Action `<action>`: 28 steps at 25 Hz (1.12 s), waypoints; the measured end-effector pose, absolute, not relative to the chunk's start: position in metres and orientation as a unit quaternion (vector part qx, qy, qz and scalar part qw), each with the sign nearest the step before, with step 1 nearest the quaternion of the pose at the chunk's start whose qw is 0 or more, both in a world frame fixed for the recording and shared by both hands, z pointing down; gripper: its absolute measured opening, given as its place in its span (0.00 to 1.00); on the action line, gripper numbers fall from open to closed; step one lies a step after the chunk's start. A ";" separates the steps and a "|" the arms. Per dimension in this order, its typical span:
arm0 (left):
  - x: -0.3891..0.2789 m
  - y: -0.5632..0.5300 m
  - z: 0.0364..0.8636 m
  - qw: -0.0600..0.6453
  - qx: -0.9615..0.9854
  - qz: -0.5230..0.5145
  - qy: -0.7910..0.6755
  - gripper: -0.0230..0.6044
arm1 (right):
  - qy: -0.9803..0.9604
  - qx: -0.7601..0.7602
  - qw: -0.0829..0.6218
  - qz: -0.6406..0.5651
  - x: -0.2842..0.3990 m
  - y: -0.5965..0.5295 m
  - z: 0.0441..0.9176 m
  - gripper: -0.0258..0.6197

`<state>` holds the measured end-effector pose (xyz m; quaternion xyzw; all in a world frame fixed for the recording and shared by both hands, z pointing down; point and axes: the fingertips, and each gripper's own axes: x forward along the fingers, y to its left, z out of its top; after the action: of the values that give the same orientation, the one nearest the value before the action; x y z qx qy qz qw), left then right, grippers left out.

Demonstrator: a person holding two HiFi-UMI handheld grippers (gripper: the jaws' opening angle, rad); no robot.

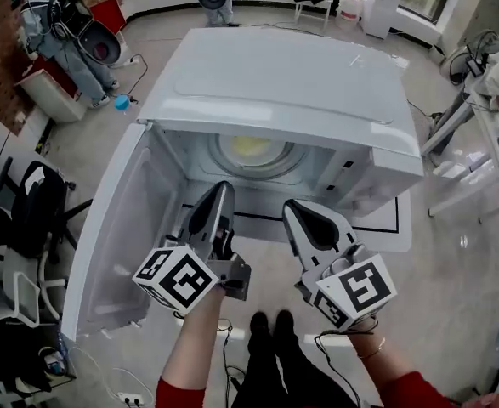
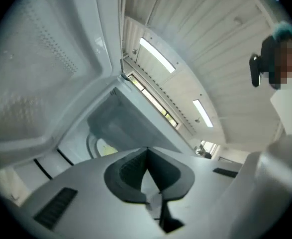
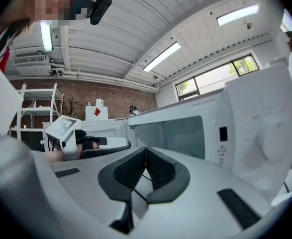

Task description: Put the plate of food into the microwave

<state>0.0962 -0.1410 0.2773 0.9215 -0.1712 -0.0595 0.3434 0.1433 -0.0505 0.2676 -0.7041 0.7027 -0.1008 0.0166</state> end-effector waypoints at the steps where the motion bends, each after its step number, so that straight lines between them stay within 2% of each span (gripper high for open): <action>1: 0.094 -0.128 0.274 0.358 0.919 -0.062 -0.155 0.05 | 0.703 -0.702 0.024 -0.108 0.140 -0.041 0.266 0.06; 9: 0.066 -0.053 0.249 0.384 0.916 -0.044 -0.111 0.05 | 0.676 -0.718 0.078 -0.143 0.133 0.033 0.249 0.06; 15: 0.048 -0.036 0.260 0.368 0.920 -0.018 -0.130 0.05 | 0.662 -0.731 0.070 -0.150 0.124 0.051 0.255 0.06; 28: 0.051 -0.004 0.255 0.312 0.940 -0.006 -0.137 0.05 | 0.667 -0.734 0.018 -0.127 0.111 0.070 0.264 0.06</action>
<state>0.0512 -0.0040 0.2545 0.9402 -0.1375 -0.0060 0.3117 0.1105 0.0703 0.2635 -0.7342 0.6668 -0.1267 0.0176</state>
